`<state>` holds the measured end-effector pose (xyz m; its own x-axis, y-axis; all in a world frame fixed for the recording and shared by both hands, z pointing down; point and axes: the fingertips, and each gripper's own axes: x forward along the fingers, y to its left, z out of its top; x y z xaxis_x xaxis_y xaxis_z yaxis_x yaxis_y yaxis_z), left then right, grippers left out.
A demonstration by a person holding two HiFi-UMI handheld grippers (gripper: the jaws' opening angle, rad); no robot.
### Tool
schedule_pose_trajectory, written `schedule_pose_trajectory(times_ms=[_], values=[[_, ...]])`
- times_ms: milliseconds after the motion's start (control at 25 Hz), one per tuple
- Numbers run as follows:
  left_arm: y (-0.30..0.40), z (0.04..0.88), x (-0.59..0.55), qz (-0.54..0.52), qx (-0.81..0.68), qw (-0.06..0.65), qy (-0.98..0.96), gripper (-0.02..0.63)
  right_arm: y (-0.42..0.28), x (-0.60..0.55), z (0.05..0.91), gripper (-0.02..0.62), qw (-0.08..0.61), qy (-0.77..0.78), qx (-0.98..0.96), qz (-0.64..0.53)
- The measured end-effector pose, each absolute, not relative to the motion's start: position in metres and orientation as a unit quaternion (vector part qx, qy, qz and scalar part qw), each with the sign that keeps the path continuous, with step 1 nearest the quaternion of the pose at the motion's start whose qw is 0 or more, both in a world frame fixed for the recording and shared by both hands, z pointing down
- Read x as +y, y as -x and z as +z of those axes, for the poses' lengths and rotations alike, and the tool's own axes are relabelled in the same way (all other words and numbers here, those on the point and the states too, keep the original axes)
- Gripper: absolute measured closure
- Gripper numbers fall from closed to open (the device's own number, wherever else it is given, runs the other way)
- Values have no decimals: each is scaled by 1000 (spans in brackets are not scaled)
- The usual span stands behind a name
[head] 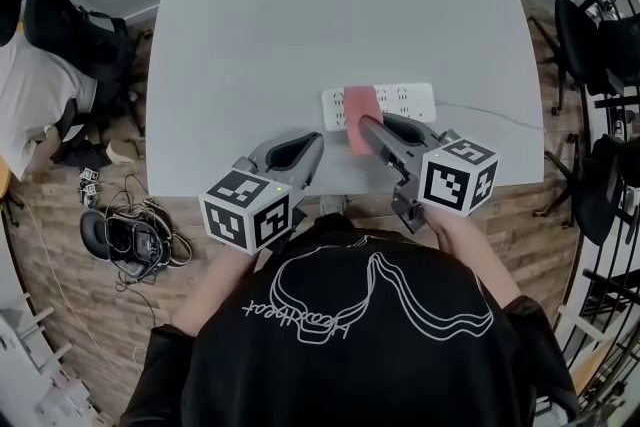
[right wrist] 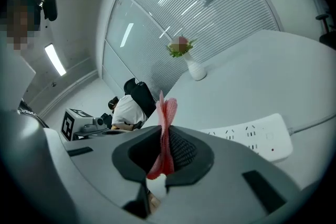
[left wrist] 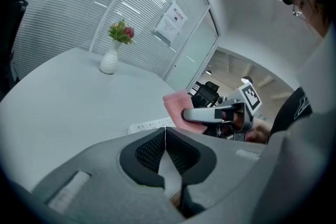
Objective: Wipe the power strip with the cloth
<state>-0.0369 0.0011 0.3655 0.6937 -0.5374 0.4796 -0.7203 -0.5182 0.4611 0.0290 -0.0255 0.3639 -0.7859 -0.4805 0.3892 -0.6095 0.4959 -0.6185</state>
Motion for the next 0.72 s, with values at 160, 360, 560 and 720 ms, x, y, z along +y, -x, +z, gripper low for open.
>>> schedule_pose_trajectory(times_ms=[160, 360, 560, 720], values=[[42, 377, -4, 142, -364, 339, -856, 591, -20, -31, 379, 559, 91, -315, -856, 400], [54, 390, -13, 143, -363, 353, -850, 591, -6, -42, 398, 559, 113, -324, -851, 397], [55, 400, -17, 143, -361, 366, -846, 591, -1, -47, 414, 560, 128, -329, -846, 400], [61, 406, -21, 138, -360, 379, -841, 592, 7, -52, 424, 558, 148, -332, -846, 390]])
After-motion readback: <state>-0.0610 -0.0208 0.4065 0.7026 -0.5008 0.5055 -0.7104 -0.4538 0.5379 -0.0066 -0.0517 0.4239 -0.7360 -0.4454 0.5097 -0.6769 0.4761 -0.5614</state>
